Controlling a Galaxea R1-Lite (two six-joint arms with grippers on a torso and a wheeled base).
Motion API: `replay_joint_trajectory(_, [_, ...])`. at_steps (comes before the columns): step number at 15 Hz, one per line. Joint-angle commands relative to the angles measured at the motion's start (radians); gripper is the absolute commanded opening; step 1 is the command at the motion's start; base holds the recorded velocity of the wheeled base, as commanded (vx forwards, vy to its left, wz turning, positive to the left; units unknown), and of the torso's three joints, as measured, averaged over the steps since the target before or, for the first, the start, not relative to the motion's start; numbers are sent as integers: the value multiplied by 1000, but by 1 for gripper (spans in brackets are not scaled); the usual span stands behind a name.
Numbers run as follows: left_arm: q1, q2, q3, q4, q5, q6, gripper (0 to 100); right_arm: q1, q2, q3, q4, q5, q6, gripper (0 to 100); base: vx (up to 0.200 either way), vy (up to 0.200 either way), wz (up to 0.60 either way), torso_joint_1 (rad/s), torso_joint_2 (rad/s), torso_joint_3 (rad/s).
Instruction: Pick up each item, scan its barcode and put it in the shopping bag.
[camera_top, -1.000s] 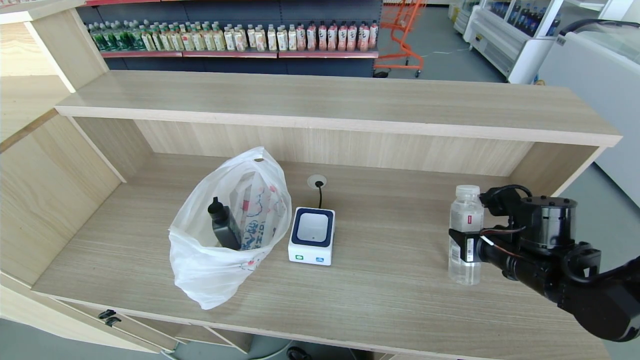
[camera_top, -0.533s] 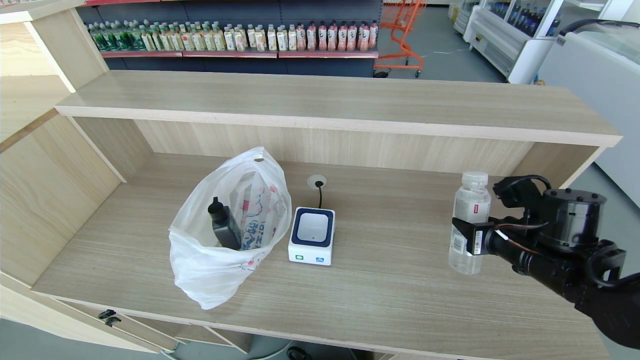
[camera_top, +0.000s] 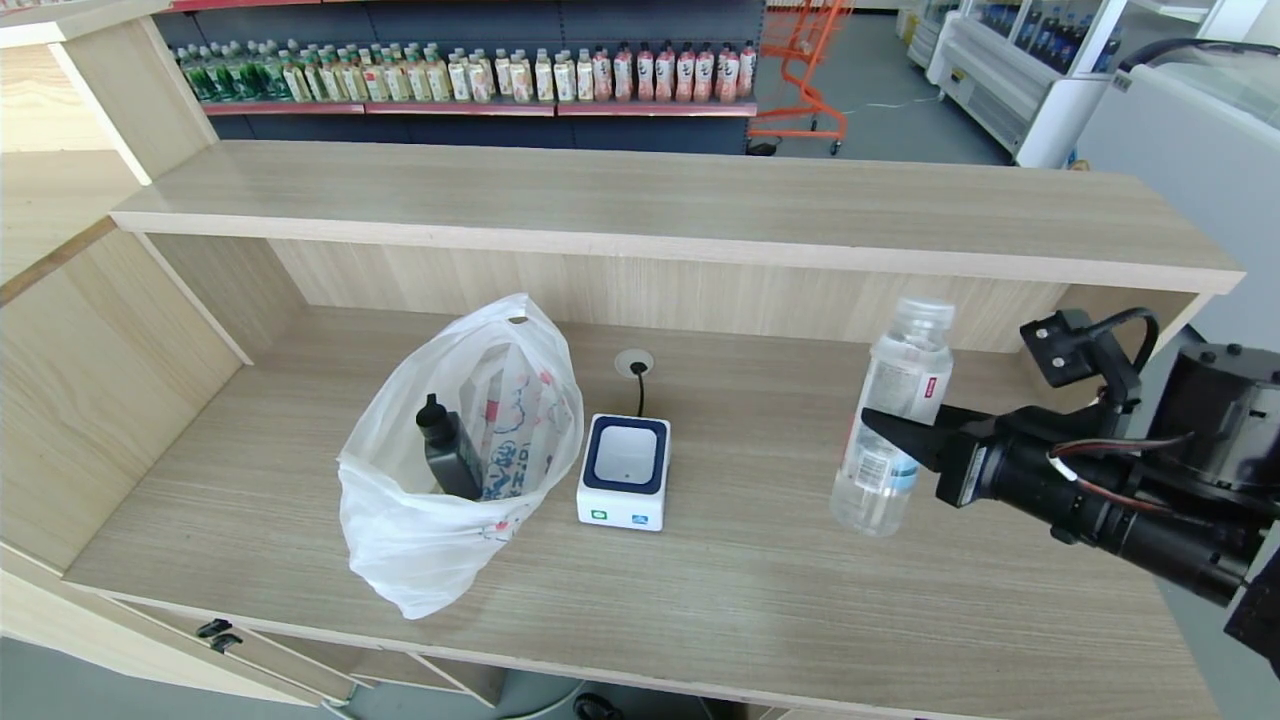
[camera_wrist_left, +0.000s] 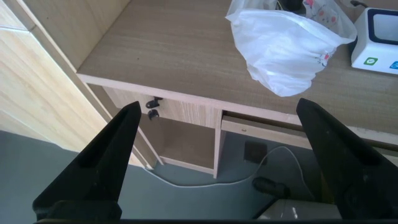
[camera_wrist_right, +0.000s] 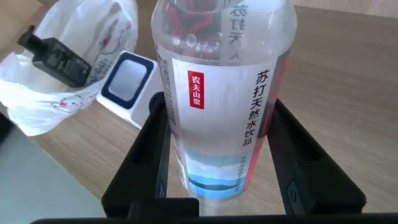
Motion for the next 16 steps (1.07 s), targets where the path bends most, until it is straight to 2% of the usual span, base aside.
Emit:
replay_joint_trajectory(1, [0, 2, 0, 0, 1, 0, 100, 46, -99, -5, 4, 97, 50, 0, 0, 0, 0, 0, 0, 0])
replay_joint_trajectory(3, [0, 2, 0, 0, 1, 0, 100, 85, -105, -14, 4, 134, 51, 0, 0, 0, 0, 0, 0, 0])
replay_joint_trajectory(11, [0, 2, 0, 0, 1, 0, 100, 266, -108, -71, 15, 134, 77, 0, 0, 0, 0, 0, 0, 0])
replay_joint_trajectory(14, [0, 2, 0, 0, 1, 0, 100, 307, -108, -117, 81, 134, 94, 0, 0, 0, 0, 0, 0, 0])
replay_joint_trajectory(16, [0, 2, 0, 0, 1, 0, 100, 332, -108, -137, 104, 136, 152, 0, 0, 0, 0, 0, 0, 0])
